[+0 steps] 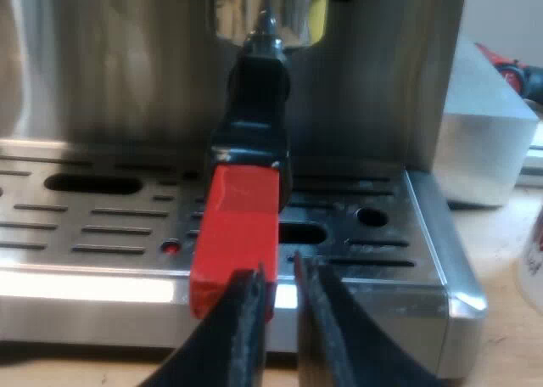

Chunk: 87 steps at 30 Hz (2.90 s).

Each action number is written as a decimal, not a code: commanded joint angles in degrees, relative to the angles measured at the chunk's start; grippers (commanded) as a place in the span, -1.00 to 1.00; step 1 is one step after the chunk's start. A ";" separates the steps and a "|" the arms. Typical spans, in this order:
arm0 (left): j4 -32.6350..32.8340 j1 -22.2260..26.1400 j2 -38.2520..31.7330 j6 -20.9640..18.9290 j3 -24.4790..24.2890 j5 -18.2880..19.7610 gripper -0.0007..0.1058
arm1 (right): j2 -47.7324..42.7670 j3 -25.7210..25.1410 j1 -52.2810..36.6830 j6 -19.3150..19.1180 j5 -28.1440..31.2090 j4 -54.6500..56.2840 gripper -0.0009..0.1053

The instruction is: Grind coffee beans and then tamp

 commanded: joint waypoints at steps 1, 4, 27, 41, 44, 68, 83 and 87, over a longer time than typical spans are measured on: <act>-0.17 -0.31 -0.11 0.28 -0.15 0.79 0.41 | -0.13 -0.68 -3.05 -0.40 7.41 -1.48 -0.76; -0.17 -0.31 -0.11 0.28 -0.15 0.79 0.41 | -0.13 -0.68 -3.05 -0.40 8.89 -1.48 -0.76; -0.17 -0.31 -0.11 0.28 -0.15 0.79 0.41 | -0.13 -0.58 0.36 -0.40 1.82 1.96 -0.76; -0.17 -0.31 -0.11 0.28 -0.15 0.79 0.41 | -0.13 -0.58 4.24 -0.26 0.77 8.80 -0.75; -0.17 -0.31 -0.11 0.28 -0.15 0.79 0.41 | -0.98 -0.58 5.58 -0.26 0.55 9.35 -0.48; -0.17 -0.31 -8.12 1.68 -1.27 0.79 0.41 | -19.77 -13.41 0.69 15.32 -23.91 46.56 0.28; -0.17 -0.31 -8.12 1.68 -1.27 0.79 0.41 | -16.22 -23.35 -11.80 24.65 -47.04 59.74 0.28; 0.06 -0.31 -8.12 1.68 -1.27 0.79 0.41 | -11.52 -24.95 -15.01 22.26 -53.36 59.88 0.28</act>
